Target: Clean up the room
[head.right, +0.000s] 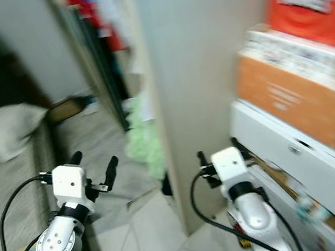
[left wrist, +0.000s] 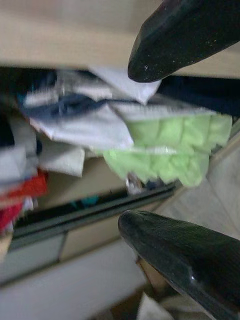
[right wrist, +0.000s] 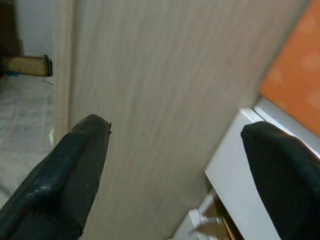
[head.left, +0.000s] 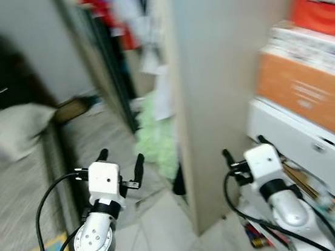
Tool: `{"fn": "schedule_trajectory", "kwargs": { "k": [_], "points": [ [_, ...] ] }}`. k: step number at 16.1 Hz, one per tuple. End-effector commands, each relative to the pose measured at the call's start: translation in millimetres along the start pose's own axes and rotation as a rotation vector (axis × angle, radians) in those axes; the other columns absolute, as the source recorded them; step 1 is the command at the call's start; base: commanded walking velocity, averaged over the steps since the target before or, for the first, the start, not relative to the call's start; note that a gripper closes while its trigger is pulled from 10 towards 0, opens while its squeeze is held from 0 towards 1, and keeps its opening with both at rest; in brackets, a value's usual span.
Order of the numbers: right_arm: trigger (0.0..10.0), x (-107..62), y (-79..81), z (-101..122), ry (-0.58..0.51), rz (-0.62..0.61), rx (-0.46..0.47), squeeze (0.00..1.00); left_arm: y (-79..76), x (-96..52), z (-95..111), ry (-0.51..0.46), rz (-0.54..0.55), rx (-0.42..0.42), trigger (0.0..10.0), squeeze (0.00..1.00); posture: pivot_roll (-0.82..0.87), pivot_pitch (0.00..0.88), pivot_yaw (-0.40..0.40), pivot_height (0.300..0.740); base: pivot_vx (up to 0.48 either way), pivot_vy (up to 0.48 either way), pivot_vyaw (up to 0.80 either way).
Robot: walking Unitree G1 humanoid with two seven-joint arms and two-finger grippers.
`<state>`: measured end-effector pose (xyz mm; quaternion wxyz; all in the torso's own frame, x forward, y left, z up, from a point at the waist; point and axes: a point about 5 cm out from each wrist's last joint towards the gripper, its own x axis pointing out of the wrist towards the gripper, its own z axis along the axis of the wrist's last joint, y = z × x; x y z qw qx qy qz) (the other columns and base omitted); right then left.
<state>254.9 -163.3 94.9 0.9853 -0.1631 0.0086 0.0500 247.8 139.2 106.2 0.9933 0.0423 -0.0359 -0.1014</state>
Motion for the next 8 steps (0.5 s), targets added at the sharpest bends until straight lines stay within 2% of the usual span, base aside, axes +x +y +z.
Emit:
{"fn": "schedule_trajectory", "kwargs": {
  "k": [1,8],
  "points": [
    [10.0,1.9,6.1,5.2,-0.02,0.017,0.017,0.0,7.4,-1.0,1.4,0.0,0.017,0.018,10.0,0.0,-0.01,0.0,0.048,0.74,0.0,0.0,0.8],
    [10.0,0.7,4.6,3.3,-0.015,0.005,0.016,0.0,6.2,-0.7,1.5,-0.002,0.009,0.018,10.0,0.0,-0.02,0.0,0.048,0.74,0.0,0.0,0.8]
  ]
}}
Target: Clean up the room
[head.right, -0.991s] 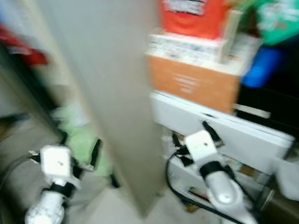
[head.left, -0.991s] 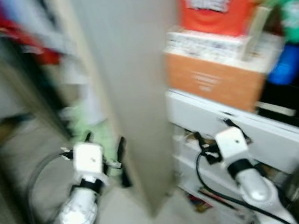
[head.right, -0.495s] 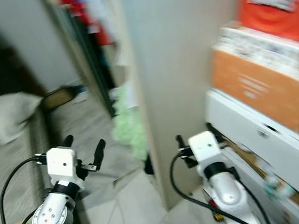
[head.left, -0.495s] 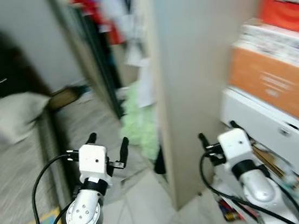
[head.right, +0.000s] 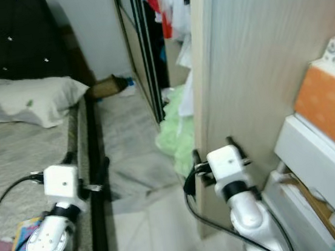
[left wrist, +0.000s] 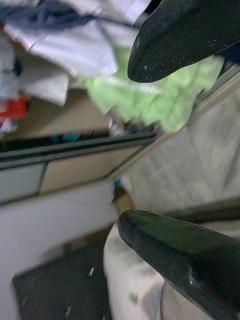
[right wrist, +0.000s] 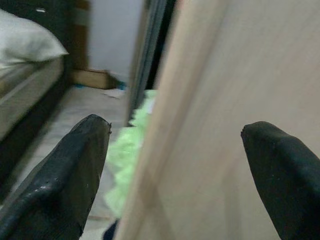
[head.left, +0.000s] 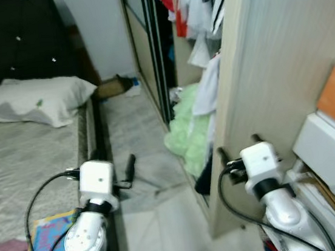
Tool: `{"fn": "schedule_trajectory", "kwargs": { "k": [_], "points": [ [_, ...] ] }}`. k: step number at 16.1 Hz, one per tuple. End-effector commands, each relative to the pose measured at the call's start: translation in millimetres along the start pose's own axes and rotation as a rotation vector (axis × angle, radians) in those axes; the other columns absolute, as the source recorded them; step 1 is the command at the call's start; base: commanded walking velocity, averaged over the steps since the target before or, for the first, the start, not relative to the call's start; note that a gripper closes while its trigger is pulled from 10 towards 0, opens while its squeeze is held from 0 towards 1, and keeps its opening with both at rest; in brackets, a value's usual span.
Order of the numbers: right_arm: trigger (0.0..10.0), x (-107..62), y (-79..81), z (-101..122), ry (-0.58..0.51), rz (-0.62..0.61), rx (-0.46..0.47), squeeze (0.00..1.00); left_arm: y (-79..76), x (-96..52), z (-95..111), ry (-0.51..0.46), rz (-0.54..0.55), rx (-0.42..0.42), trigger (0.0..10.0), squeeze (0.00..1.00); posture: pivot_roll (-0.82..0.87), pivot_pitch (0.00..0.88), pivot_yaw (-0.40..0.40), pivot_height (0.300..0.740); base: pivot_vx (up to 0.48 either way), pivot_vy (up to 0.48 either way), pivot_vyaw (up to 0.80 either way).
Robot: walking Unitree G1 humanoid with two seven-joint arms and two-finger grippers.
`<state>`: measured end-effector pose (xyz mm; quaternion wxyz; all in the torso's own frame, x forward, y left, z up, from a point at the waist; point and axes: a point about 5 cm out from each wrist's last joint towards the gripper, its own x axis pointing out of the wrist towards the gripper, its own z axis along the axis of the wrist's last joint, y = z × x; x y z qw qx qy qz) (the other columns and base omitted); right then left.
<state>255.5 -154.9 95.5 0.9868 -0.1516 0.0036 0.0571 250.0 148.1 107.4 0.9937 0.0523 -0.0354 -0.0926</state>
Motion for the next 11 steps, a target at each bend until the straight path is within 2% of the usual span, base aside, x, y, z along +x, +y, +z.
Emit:
{"fn": "schedule_trajectory", "kwargs": {
  "k": [1,5,8,11],
  "points": [
    [10.0,-2.7,-5.0,2.2,-0.011,-0.014,-0.007,0.0,-3.6,-1.0,1.5,-0.006,-0.012,-0.004,10.0,0.0,-0.02,0.0,0.048,0.74,0.0,0.0,0.8],
    [10.0,-6.0,-6.5,3.9,-0.01,-0.018,0.007,0.0,-5.0,-1.2,3.8,-0.012,-0.016,-0.006,10.0,0.0,-0.02,0.0,0.049,0.74,0.0,0.0,0.8],
    [10.0,-8.8,-8.2,4.2,-0.011,-0.016,0.002,0.0,-3.1,-8.5,3.3,-0.003,0.006,-0.013,10.0,0.0,-0.01,0.0,0.043,0.74,0.0,0.0,0.8],
    [10.0,-6.9,-7.3,5.0,-0.012,-0.01,0.0,0.0,-3.2,-5.8,3.3,-0.002,0.007,-0.017,10.0,0.0,-0.01,0.0,0.042,0.74,0.0,0.0,0.8]
  ]
}}
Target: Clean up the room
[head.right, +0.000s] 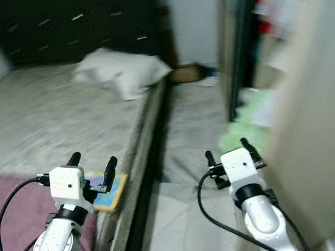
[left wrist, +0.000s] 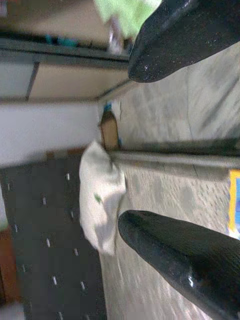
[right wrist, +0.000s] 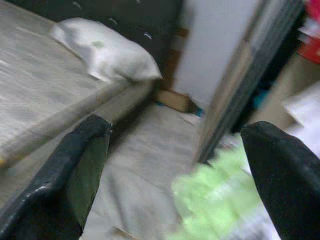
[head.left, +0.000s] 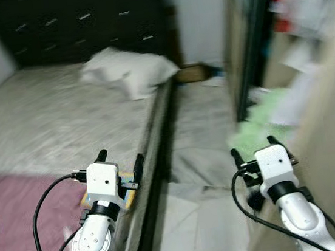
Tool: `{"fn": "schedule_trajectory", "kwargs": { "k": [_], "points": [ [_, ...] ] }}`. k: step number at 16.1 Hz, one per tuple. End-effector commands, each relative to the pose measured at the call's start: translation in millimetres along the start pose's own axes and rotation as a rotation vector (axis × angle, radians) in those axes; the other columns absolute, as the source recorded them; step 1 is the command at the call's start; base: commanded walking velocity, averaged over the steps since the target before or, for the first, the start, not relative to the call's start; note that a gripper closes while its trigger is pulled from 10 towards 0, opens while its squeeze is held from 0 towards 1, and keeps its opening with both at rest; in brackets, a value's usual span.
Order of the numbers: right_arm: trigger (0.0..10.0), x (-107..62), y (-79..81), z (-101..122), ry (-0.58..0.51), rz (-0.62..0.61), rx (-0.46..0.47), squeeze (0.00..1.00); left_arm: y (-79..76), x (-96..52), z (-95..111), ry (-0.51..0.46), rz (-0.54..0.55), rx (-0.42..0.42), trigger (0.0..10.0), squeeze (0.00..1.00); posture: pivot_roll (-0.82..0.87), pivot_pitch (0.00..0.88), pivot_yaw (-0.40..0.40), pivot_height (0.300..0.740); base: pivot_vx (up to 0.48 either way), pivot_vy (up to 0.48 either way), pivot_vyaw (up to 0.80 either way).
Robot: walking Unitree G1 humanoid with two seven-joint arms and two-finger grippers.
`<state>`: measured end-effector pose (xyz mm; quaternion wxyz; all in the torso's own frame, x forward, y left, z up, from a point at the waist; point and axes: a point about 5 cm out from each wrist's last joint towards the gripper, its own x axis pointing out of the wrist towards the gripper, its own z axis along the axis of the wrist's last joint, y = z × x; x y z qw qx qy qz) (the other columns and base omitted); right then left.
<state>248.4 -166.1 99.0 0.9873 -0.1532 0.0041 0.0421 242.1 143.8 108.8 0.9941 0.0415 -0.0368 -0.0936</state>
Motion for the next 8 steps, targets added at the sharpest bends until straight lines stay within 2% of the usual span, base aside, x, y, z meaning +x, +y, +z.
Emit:
{"fn": "schedule_trajectory", "kwargs": {
  "k": [1,8],
  "points": [
    [10.0,1.3,3.5,4.9,-0.018,0.018,0.003,0.0,1.6,2.0,1.4,0.0,0.007,0.004,10.0,0.0,-0.01,0.0,0.042,0.74,0.0,0.0,0.8],
    [10.0,4.5,5.8,5.7,-0.022,0.028,0.004,0.0,1.6,6.4,4.3,-0.01,-0.005,0.004,10.0,0.0,-0.02,0.0,0.056,0.74,0.0,0.0,0.8]
  ]
}}
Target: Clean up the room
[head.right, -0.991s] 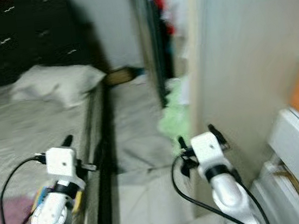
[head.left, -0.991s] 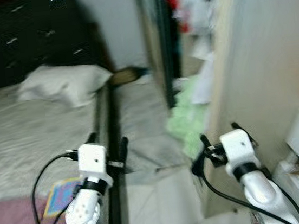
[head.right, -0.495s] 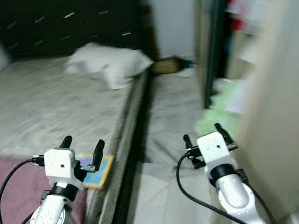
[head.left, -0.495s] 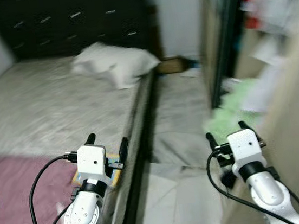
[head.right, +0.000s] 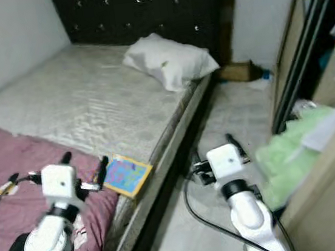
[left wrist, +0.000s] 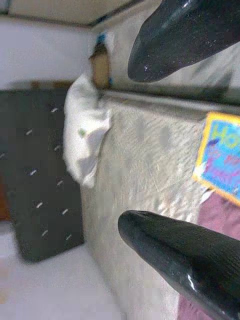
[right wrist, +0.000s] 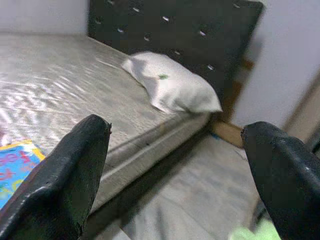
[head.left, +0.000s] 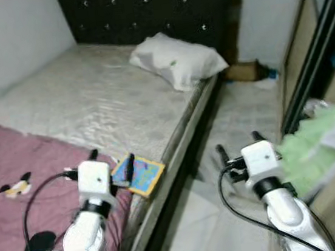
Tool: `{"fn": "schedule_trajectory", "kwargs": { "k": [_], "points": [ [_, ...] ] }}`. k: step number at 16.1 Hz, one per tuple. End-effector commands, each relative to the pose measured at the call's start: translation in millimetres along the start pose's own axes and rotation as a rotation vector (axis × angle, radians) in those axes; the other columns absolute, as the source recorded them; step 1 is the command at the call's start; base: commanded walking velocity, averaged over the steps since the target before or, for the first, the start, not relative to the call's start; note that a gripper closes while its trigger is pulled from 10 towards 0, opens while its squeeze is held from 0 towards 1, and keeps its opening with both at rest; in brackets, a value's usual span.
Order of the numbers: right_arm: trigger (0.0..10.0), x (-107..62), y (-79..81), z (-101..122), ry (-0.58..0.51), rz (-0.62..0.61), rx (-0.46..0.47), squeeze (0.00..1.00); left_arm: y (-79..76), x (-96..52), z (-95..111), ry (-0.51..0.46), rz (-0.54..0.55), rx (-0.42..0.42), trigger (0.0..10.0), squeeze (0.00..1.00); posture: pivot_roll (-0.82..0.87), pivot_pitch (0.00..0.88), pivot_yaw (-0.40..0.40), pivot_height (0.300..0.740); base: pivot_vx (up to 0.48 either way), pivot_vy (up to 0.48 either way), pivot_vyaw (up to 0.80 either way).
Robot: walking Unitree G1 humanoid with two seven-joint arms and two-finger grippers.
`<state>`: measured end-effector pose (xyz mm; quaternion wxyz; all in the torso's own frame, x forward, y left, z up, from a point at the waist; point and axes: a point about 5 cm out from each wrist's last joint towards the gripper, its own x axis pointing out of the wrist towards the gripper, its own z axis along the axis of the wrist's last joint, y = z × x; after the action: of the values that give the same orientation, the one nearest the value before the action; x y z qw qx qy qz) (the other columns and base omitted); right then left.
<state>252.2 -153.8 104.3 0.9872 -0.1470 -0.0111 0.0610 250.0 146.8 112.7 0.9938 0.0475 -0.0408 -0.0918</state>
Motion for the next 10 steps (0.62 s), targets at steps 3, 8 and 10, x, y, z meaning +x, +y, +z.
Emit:
{"fn": "schedule_trajectory", "kwargs": {
  "k": [3,8,10],
  "points": [
    [10.0,2.6,-3.9,-2.7,0.011,-0.01,-0.008,0.0,-0.6,7.4,5.5,-0.025,-0.013,0.006,10.0,0.0,-0.02,0.0,0.07,0.74,0.0,0.0,0.8],
    [10.0,3.8,-1.0,-5.8,0.019,0.007,-0.009,0.0,5.3,10.8,5.2,-0.027,-0.006,0.011,10.0,0.0,-0.02,0.0,0.069,0.74,0.0,0.0,0.8],
    [10.0,2.9,0.8,-8.8,0.027,0.006,-0.007,0.0,-1.9,2.7,-5.3,0.014,-0.006,-0.019,10.0,0.0,-0.02,0.0,0.071,0.74,0.0,0.0,0.8]
  ]
}}
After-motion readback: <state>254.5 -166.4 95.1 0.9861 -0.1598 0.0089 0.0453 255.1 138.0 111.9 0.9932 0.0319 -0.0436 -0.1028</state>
